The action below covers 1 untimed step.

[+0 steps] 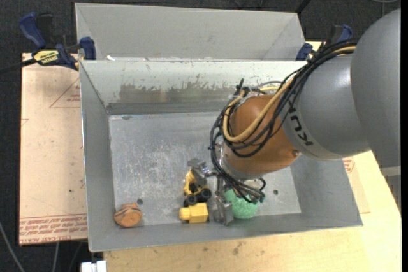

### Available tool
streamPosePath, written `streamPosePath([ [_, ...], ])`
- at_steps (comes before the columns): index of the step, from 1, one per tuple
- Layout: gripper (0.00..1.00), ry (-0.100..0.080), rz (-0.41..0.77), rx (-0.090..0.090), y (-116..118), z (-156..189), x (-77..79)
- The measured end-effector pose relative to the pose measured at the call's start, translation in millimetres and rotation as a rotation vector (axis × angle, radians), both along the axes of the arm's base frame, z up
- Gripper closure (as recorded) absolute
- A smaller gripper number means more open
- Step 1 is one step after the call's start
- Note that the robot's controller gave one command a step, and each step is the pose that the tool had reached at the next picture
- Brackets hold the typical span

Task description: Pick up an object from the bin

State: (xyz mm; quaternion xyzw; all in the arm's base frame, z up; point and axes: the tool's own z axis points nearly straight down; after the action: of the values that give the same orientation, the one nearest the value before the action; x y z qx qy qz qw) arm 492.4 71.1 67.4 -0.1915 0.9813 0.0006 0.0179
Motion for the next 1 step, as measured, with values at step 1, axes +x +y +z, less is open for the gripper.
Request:
streamPosePath([
  [1,0.00,0.019,0.121,-0.010,9.3,3.4,9.3],
])
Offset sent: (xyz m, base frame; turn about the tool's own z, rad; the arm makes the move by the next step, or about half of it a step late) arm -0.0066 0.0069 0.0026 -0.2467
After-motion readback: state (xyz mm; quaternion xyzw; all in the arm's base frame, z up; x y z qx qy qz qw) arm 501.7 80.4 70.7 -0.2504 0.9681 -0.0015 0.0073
